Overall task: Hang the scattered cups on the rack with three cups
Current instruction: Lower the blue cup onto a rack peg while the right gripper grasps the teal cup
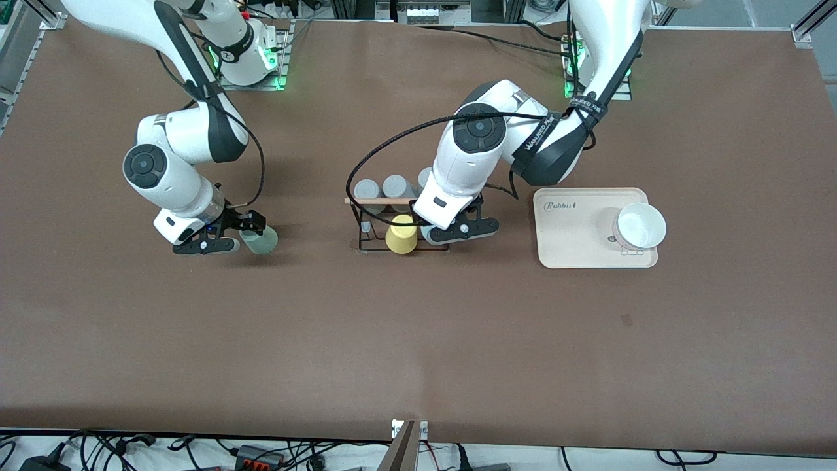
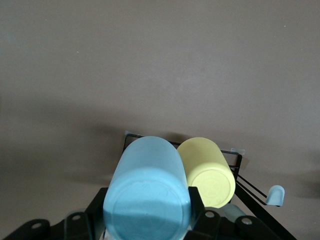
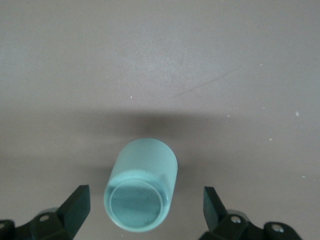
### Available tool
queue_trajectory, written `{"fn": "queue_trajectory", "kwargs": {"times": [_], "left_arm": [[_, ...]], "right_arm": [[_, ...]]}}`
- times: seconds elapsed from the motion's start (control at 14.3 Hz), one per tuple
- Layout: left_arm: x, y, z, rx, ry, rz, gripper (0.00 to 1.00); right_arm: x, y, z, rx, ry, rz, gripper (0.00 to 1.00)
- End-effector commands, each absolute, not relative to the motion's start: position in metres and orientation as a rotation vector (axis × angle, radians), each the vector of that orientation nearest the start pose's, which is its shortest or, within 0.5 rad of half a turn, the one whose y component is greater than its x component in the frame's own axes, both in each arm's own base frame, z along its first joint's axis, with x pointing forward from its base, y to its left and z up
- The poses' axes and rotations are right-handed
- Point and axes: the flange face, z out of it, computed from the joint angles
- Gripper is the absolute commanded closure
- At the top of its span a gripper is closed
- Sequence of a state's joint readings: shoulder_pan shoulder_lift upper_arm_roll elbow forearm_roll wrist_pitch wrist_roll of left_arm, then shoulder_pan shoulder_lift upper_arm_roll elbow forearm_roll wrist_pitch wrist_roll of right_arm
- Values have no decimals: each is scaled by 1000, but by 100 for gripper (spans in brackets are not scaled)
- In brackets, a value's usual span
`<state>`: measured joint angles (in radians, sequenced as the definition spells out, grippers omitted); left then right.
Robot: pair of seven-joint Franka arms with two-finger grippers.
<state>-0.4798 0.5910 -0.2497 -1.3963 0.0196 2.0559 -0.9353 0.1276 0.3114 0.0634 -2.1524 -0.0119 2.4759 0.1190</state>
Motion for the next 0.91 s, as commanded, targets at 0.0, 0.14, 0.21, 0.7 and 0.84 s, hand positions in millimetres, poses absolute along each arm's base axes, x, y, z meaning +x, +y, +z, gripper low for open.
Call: {"fn": "queue_trajectory", "kwargs": {"times": [0.0, 0.14, 0.21, 0.7, 0.84], "left_arm": [[565, -462, 368, -3248, -398, 22, 81], [565, -462, 363, -3230, -371, 1, 81], [566, -461, 361, -3226, -370, 1, 81], [561, -465, 327, -3184, -323, 30, 80], [559, -469, 319, -3184, -317, 37, 80]], "right_arm": [[552, 123, 247, -3117, -93, -38, 0], [552, 123, 245, -3117, -93, -33, 0], [550, 122, 241, -3118, -91, -26, 0], [541, 117, 226, -3115, -80, -52, 0], [541, 117, 226, -3115, -80, -52, 0]]}}
